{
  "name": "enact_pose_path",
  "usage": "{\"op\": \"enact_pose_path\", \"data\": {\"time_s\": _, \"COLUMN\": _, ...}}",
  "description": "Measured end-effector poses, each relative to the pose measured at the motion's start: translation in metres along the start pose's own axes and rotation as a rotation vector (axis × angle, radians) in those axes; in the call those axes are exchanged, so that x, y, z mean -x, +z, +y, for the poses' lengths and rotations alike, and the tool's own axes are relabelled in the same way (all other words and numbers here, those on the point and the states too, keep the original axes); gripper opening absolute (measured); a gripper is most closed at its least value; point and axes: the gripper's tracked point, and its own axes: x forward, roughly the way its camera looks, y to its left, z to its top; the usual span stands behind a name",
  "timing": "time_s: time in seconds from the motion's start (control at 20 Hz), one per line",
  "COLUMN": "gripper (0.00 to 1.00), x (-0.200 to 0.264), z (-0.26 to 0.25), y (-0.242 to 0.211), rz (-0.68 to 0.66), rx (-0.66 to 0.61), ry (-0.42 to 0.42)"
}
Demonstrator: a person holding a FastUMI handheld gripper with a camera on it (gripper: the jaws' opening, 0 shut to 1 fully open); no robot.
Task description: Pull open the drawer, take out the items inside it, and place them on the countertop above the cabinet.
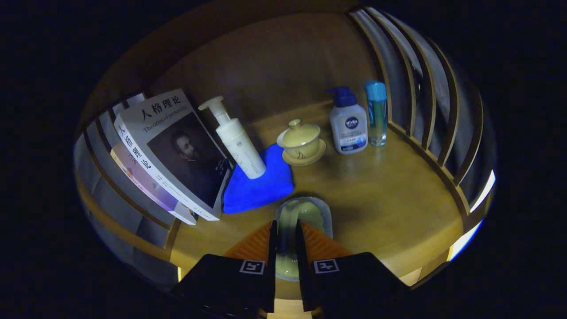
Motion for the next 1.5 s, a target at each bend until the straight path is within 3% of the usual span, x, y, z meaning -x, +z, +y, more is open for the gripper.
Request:
{"op": "enact_pose_path", "data": {"time_s": 0.05, "gripper": 0.25, "x": 0.004, "z": 0.005, "y": 0.004, "rz": -0.025, "rx": 0.014, "ry": -0.001}}
{"op": "enact_pose_path", "data": {"time_s": 0.1, "gripper": 0.32, "x": 0.008, "z": 0.007, "y": 0.006, "rz": -0.039, "rx": 0.020, "ry": 0.003}}
{"op": "enact_pose_path", "data": {"time_s": 0.4, "gripper": 1.00, "x": 0.067, "z": 0.022, "y": 0.034, "rz": -0.274, "rx": 0.163, "ry": -0.004}}
{"op": "enact_pose_path", "data": {"time_s": 0.65, "gripper": 0.98, "x": 0.149, "z": 0.048, "y": 0.046, "rz": -0.521, "rx": 0.227, "ry": 0.035}}
{"op": "enact_pose_path", "data": {"time_s": 0.85, "gripper": 0.98, "x": 0.197, "z": 0.051, "y": 0.030, "rz": -0.592, "rx": 0.253, "ry": 0.041}}
{"op": "enact_pose_path", "data": {"time_s": 1.5, "gripper": 0.99, "x": 0.258, "z": 0.039, "y": -0.128, "rz": -0.695, "rx": 0.380, "ry": 0.048}}
